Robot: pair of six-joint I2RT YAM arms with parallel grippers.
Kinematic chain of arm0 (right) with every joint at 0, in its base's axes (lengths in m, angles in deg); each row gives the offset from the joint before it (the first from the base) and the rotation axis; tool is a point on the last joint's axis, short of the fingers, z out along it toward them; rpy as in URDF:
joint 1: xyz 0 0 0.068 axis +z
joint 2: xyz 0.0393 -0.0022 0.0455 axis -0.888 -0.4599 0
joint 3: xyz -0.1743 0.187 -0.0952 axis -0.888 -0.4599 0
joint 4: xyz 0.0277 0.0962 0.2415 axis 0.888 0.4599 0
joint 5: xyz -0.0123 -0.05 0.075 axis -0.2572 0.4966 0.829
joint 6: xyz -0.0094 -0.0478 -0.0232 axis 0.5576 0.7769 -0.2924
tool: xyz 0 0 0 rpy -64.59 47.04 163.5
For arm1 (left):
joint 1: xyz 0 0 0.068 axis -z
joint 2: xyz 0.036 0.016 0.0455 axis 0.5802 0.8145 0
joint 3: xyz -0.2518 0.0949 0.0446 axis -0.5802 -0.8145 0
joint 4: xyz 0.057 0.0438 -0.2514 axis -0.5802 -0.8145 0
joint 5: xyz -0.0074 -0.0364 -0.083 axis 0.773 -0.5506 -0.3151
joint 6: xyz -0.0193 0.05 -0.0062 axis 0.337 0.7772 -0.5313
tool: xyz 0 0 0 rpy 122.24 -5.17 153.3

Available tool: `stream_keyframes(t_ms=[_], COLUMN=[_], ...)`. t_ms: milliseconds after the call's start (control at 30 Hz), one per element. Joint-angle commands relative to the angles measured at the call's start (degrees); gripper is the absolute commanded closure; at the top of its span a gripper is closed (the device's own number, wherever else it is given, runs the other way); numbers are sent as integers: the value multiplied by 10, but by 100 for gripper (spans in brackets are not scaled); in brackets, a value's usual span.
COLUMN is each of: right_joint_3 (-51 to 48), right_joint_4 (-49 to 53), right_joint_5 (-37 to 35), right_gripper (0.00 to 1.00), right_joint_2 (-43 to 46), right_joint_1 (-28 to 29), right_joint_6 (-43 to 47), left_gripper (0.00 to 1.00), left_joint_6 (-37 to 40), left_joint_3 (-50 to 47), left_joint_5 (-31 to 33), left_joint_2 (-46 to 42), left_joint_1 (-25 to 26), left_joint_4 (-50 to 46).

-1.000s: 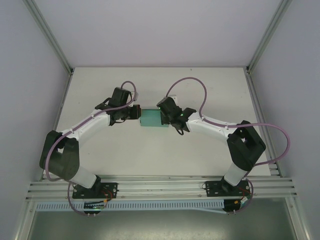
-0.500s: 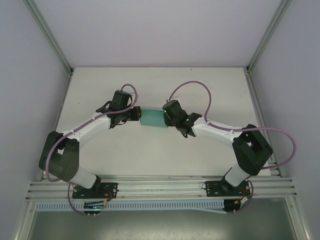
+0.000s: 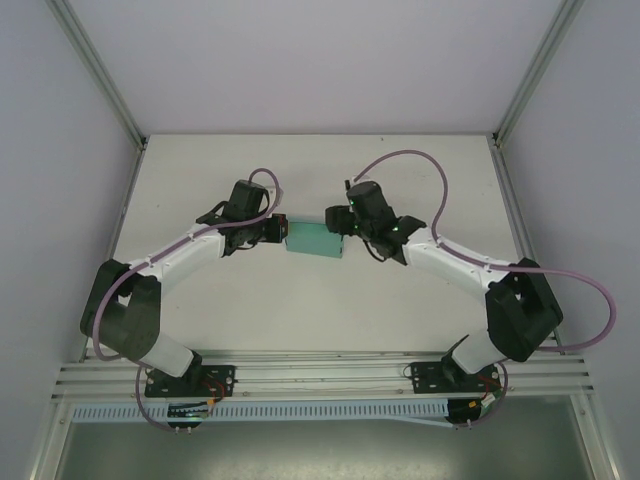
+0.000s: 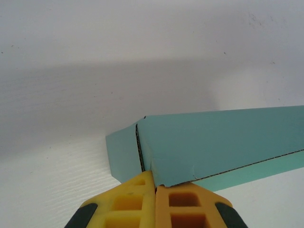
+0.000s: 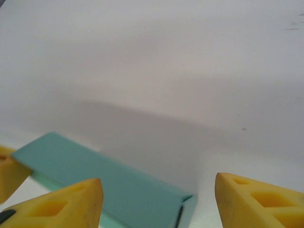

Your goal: Assemble paper box

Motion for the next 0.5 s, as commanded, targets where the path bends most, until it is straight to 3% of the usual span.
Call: stream_keyframes(t_ms=[0, 367, 433, 467], right_joint_3=[15, -63, -77, -86], right_joint_4=[6, 20, 14, 5], right_joint_5=[-3, 13, 23, 31], right_gripper=[36, 41, 41, 41], right_joint_2=[-11, -49, -54, -56], right_joint_1=[-17, -21, -21, -21], right_joint_6=[-41, -95, -109, -114], left_gripper=[100, 100, 90, 80], left_joint_6=[7, 16, 22, 23], left_joint_3=[-20, -3, 3, 7], left_joint_5=[-17, -32, -37, -37], left_joint_2=[38, 34, 24, 16], left_joint_1=[9, 11, 11, 11], left_joint_4=[-126, -127, -130, -129])
